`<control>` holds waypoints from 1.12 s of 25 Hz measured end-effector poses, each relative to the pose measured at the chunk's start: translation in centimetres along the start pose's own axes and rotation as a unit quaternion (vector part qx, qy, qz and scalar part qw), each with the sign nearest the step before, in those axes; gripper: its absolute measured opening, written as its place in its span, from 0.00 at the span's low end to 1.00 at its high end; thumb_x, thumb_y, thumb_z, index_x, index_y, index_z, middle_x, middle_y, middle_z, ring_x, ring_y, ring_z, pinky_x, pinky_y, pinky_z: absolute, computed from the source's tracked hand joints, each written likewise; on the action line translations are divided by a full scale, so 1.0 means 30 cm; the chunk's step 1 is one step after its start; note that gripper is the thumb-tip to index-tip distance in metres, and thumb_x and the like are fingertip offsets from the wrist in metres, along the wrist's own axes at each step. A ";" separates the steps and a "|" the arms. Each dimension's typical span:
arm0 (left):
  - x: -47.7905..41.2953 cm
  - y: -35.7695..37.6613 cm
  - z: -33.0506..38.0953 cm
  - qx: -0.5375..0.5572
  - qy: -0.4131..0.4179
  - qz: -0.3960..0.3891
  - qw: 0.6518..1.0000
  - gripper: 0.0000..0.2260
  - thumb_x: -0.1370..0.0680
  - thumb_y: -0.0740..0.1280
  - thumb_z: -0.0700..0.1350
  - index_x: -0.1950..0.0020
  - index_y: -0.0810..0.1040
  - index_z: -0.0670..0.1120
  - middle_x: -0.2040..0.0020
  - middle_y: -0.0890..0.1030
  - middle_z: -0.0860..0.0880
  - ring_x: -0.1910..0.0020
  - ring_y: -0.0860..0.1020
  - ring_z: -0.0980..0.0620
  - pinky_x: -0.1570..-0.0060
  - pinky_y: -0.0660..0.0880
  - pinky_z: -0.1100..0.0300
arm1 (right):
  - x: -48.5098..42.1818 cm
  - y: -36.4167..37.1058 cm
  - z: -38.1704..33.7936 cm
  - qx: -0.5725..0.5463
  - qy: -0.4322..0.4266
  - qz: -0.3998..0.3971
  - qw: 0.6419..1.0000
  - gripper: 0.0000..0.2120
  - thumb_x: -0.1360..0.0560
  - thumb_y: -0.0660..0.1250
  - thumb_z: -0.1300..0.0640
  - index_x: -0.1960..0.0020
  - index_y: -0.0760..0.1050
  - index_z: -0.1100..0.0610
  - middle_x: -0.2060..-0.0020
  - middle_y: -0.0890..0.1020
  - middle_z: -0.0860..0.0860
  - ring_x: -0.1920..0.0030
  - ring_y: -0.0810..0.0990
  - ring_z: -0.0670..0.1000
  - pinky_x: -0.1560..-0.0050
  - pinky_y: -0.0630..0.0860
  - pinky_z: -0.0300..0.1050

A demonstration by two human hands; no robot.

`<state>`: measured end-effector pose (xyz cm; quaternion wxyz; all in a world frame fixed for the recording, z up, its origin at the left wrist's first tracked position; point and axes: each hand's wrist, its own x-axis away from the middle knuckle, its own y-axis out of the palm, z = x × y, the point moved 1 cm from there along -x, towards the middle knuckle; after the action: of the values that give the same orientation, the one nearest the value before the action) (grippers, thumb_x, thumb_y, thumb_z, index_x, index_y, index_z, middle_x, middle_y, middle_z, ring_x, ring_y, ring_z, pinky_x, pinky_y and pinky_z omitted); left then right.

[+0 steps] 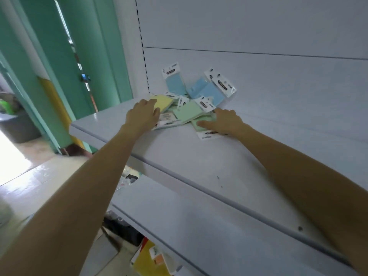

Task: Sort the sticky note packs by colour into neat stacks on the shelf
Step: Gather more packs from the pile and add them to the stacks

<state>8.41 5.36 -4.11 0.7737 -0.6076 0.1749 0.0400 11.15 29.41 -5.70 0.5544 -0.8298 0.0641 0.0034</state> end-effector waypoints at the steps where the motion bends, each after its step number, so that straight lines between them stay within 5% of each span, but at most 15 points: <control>1: -0.038 0.007 -0.018 0.011 -0.009 -0.010 1.000 0.20 0.20 0.53 0.51 0.28 0.62 0.47 0.31 0.68 0.39 0.33 0.67 0.39 0.36 0.66 0.43 | -0.028 0.001 -0.005 -0.016 0.001 -0.015 1.000 0.40 0.36 0.65 0.32 0.32 0.62 0.52 0.36 0.72 0.57 0.35 0.68 0.59 0.38 0.68 0.53; 6: -0.203 0.031 -0.060 0.071 -0.027 -0.058 0.995 0.24 0.21 0.56 0.53 0.26 0.58 0.47 0.29 0.65 0.38 0.31 0.65 0.37 0.34 0.64 0.44 | -0.073 -0.076 0.032 -0.120 -0.028 -0.154 0.980 0.34 0.33 0.72 0.47 0.31 0.62 0.52 0.33 0.71 0.48 0.38 0.74 0.51 0.39 0.71 0.46; 9: -0.271 0.068 -0.070 0.073 -0.035 -0.120 0.989 0.29 0.22 0.56 0.58 0.25 0.53 0.48 0.27 0.63 0.37 0.30 0.64 0.37 0.32 0.63 0.44 | -0.056 -0.117 0.036 -0.175 -0.033 -0.242 0.954 0.31 0.29 0.68 0.64 0.30 0.61 0.50 0.36 0.71 0.41 0.38 0.70 0.45 0.52 0.75 0.30; 11: -0.302 0.094 -0.074 0.079 -0.046 -0.171 0.981 0.33 0.24 0.55 0.62 0.24 0.50 0.48 0.27 0.63 0.38 0.29 0.64 0.37 0.31 0.63 0.43 | -0.046 -0.129 0.030 -0.165 -0.024 -0.240 0.956 0.32 0.29 0.63 0.70 0.29 0.60 0.51 0.32 0.67 0.46 0.36 0.68 0.47 0.50 0.73 0.33; 13: -0.317 0.119 -0.081 0.081 -0.050 -0.202 0.975 0.36 0.26 0.56 0.65 0.25 0.50 0.47 0.28 0.65 0.39 0.31 0.66 0.37 0.32 0.65 0.42 | -0.039 -0.137 0.016 -0.048 0.007 -0.183 0.982 0.29 0.28 0.61 0.67 0.30 0.62 0.52 0.30 0.66 0.53 0.34 0.69 0.54 0.39 0.71 0.46; 15: -0.317 0.135 -0.085 0.105 -0.051 -0.184 0.976 0.38 0.28 0.60 0.65 0.26 0.53 0.46 0.30 0.66 0.38 0.33 0.67 0.38 0.34 0.67 0.44 | -0.031 -0.135 0.002 0.094 0.038 -0.114 0.988 0.22 0.24 0.60 0.58 0.31 0.65 0.52 0.31 0.67 0.56 0.33 0.67 0.57 0.35 0.65 0.47; 18: -0.320 0.124 -0.082 0.187 -0.039 -0.119 0.974 0.43 0.33 0.71 0.60 0.26 0.55 0.46 0.30 0.62 0.39 0.31 0.64 0.39 0.34 0.66 0.46 | -0.005 -0.094 -0.007 0.069 0.081 -0.091 0.990 0.27 0.26 0.60 0.40 0.33 0.67 0.54 0.34 0.71 0.55 0.36 0.70 0.55 0.40 0.66 0.46; 20: -0.324 0.118 -0.075 0.193 -0.018 -0.081 0.978 0.44 0.35 0.74 0.58 0.27 0.56 0.44 0.30 0.62 0.39 0.31 0.64 0.39 0.34 0.65 0.47 | 0.016 -0.083 -0.011 0.010 0.057 -0.083 0.995 0.28 0.28 0.65 0.43 0.32 0.66 0.54 0.34 0.71 0.54 0.36 0.70 0.54 0.39 0.66 0.46; 23: -0.336 0.110 -0.060 0.268 0.004 -0.026 0.963 0.31 0.29 0.71 0.51 0.31 0.66 0.41 0.32 0.67 0.39 0.36 0.71 0.41 0.38 0.68 0.52 | 0.040 -0.098 0.001 -0.094 0.040 -0.069 0.992 0.27 0.27 0.67 0.57 0.30 0.63 0.54 0.31 0.69 0.54 0.33 0.68 0.53 0.35 0.64 0.45; 28: -0.329 0.061 -0.049 0.375 -0.001 0.047 0.926 0.13 0.26 0.66 0.44 0.43 0.74 0.42 0.44 0.78 0.44 0.48 0.76 0.47 0.45 0.71 0.55 | 0.056 -0.064 0.008 0.093 0.138 -0.046 0.985 0.32 0.28 0.62 0.39 0.33 0.65 0.59 0.34 0.70 0.59 0.34 0.68 0.60 0.37 0.65 0.49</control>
<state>-1.65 5.91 -2.96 0.9426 -0.2638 0.2046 0.0081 13.04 30.18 -4.14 0.6149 -0.7689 0.1016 -0.1429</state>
